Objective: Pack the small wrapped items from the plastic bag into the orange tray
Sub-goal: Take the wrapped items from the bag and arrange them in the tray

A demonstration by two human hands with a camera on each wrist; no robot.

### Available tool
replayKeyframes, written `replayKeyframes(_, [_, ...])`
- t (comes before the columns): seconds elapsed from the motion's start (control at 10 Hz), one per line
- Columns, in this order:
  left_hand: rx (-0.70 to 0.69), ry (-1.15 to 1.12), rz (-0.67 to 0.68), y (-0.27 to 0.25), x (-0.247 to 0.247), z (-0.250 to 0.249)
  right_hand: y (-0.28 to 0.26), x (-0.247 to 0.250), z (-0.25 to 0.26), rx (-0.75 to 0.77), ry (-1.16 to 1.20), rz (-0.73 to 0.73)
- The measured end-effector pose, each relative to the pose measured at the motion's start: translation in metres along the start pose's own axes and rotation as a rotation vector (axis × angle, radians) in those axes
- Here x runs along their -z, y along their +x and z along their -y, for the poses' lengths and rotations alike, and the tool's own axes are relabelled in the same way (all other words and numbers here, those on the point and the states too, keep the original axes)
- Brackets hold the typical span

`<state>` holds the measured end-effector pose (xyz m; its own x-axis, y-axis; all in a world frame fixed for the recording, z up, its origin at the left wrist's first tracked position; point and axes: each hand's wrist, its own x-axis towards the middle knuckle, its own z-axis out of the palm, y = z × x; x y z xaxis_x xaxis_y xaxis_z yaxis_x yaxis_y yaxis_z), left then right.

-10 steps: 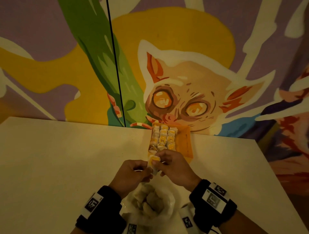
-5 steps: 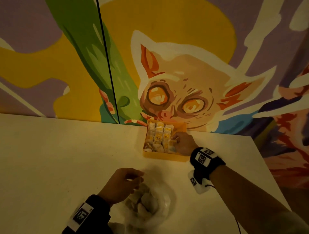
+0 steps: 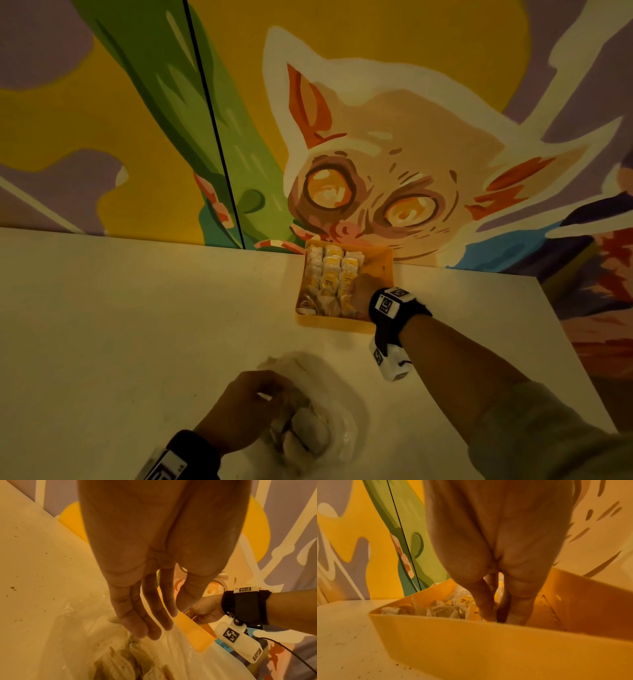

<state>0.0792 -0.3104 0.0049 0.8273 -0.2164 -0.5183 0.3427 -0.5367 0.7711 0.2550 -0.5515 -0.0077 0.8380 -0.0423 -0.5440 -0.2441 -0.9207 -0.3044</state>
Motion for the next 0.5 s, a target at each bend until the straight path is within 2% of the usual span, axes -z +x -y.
replayKeyframes(0.3, [-0.025,0.125,-0.024,-0.004,-0.004,-0.007,-0.012,0.0,0.0,-0.004,-0.031,0.007])
replayKeyframes(0.4, [-0.058,0.203,0.001,-0.01,-0.008,-0.01,-0.038,0.006,0.004,0.077,0.047,-0.03])
replayKeyframes(0.5, [-0.095,0.356,0.147,-0.013,-0.02,-0.013,-0.068,0.002,0.009,0.119,0.249,-0.239])
